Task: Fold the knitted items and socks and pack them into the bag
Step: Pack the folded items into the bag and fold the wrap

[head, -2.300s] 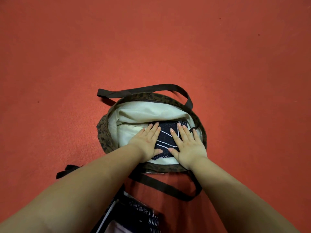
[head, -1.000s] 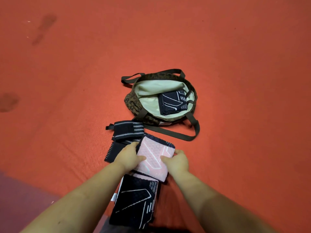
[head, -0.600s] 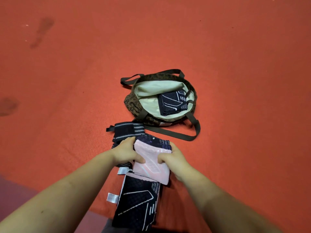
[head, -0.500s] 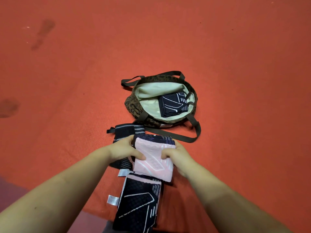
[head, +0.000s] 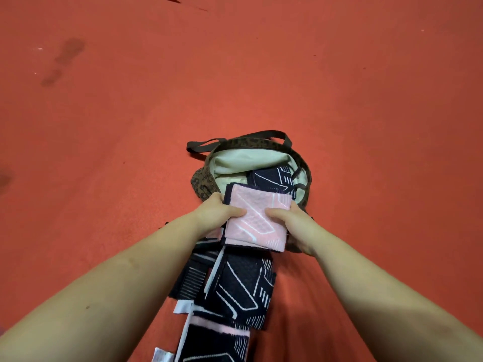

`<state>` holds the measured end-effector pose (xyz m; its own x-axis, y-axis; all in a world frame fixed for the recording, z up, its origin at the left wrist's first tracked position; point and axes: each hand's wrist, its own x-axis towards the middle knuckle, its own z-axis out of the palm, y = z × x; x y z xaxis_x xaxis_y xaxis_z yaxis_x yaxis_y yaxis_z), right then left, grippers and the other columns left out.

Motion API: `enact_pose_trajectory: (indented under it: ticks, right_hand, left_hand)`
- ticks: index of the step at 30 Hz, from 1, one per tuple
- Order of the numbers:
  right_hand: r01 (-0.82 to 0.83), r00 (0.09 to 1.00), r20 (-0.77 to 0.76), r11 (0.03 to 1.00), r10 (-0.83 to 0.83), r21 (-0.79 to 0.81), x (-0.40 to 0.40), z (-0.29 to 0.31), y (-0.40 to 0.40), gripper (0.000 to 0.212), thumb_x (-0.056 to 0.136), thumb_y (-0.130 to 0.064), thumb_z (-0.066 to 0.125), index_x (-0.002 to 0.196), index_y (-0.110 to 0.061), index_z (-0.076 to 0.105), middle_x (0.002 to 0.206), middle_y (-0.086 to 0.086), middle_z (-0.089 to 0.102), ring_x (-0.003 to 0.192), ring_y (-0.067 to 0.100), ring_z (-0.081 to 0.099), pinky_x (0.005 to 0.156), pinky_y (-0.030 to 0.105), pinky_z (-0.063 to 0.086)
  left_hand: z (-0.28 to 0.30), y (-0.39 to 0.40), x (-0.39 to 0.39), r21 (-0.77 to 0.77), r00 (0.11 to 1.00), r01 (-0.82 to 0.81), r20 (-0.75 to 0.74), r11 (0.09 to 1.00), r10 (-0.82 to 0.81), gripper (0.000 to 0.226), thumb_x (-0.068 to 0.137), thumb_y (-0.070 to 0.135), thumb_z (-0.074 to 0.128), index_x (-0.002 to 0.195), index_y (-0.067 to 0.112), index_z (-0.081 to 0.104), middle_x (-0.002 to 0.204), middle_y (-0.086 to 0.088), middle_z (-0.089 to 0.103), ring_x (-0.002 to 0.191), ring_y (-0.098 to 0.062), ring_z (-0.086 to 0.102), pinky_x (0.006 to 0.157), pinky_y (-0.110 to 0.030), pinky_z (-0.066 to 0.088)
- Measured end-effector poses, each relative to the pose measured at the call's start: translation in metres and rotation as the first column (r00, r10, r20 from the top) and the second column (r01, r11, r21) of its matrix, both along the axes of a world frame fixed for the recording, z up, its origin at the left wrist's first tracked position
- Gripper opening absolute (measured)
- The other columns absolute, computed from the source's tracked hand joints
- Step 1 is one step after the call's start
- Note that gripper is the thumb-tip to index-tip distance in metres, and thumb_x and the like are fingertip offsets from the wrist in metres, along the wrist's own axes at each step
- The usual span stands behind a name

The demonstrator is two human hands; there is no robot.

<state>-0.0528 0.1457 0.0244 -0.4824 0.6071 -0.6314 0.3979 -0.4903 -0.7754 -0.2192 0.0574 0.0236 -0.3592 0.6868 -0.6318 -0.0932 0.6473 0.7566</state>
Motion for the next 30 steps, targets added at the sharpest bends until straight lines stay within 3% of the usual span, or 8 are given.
enact_pose_trajectory:
  ticks: [10,13,18,21,23,26,28,30]
  right_hand:
    - [-0.137,0.924,0.374,0.847,-0.077,0.513,-0.044,-0.024,0.096,0.04,0.085,-0.025,0.065,0.12,-0.007,0.057,0.114,0.008,0.063,0.105,0.026,0.058,0.082,0.026,0.04]
    - [-0.205,0.881,0.469,0.843,-0.063,0.497,-0.059,-0.046,0.104,0.044,0.086,-0.029,0.063,0.122,-0.006,0.053,0.121,0.013,0.061,0.112,0.032,0.055,0.09,0.032,0.042]
    - [-0.299,0.826,0.564,0.853,0.006,0.428,-0.088,-0.074,0.086,0.048,0.088,-0.032,0.061,0.122,-0.002,0.047,0.123,0.018,0.058,0.115,0.035,0.053,0.089,0.036,0.042]
    - [-0.304,0.822,0.569,0.86,0.019,0.41,-0.109,-0.084,0.07,0.046,0.088,-0.035,0.06,0.12,-0.005,0.046,0.121,0.018,0.058,0.115,0.035,0.053,0.088,0.036,0.042]
    - [-0.352,0.794,0.608,0.82,0.006,0.452,-0.116,-0.089,0.061,0.048,0.088,-0.04,0.059,0.124,-0.011,0.047,0.12,0.016,0.058,0.117,0.033,0.049,0.094,0.036,0.037]
    - [-0.438,0.76,0.65,0.736,-0.005,0.517,-0.118,-0.095,0.052,0.049,0.09,-0.043,0.056,0.131,-0.019,0.047,0.118,0.01,0.056,0.117,0.027,0.041,0.101,0.033,0.026]
    - [-0.446,0.77,0.638,0.708,-0.01,0.548,-0.116,-0.099,0.05,0.05,0.09,-0.043,0.055,0.133,-0.021,0.045,0.116,0.008,0.056,0.116,0.025,0.041,0.101,0.031,0.024]
    - [-0.454,0.777,0.629,0.685,-0.009,0.571,-0.114,-0.105,0.05,0.05,0.09,-0.044,0.055,0.134,-0.022,0.045,0.113,0.007,0.056,0.116,0.024,0.04,0.101,0.03,0.022]
  left_hand:
    - [-0.043,0.106,-0.014,-0.043,0.997,-0.08,-0.018,0.996,0.079,0.054,0.084,0.026,0.068,0.124,0.0,0.043,0.122,-0.009,0.057,0.108,-0.027,0.059,0.091,-0.037,0.05]
    - [-0.057,0.12,-0.017,-0.13,0.999,-0.047,0.002,0.99,0.048,0.052,0.085,0.022,0.064,0.127,-0.003,0.043,0.127,-0.012,0.057,0.11,-0.029,0.058,0.095,-0.039,0.049]
    - [-0.061,0.117,-0.033,-0.367,0.945,0.102,-0.254,0.924,-0.205,0.037,0.097,0.01,0.045,0.129,-0.008,0.047,0.132,-0.022,0.052,0.122,-0.035,0.051,0.097,-0.036,0.042]
    - [-0.052,0.105,-0.045,-0.544,0.747,0.195,-0.456,0.816,-0.483,0.036,0.096,0.009,0.04,0.129,-0.002,0.048,0.131,-0.018,0.053,0.12,-0.033,0.052,0.094,-0.036,0.043]
    - [-0.044,0.099,-0.05,-0.621,0.498,0.244,-0.579,0.745,-0.646,0.036,0.092,0.008,0.044,0.127,0.003,0.05,0.13,-0.014,0.054,0.118,-0.03,0.054,0.09,-0.034,0.044]
    - [-0.042,0.092,-0.066,-0.507,0.163,0.264,-0.815,0.82,-0.556,0.031,0.086,0.013,0.047,0.116,0.012,0.056,0.123,-0.011,0.05,0.111,-0.03,0.047,0.084,-0.036,0.037]
    - [-0.056,0.09,-0.083,-0.343,0.219,0.21,-0.896,0.915,-0.386,0.031,0.088,0.015,0.049,0.117,0.016,0.058,0.136,-0.014,0.039,0.119,-0.035,0.037,0.088,-0.04,0.032]
    - [-0.067,0.088,-0.093,-0.309,0.443,0.198,-0.818,0.93,-0.366,0.036,0.093,0.016,0.046,0.126,0.026,0.056,0.153,-0.012,0.021,0.132,-0.035,0.031,0.099,-0.043,0.033]
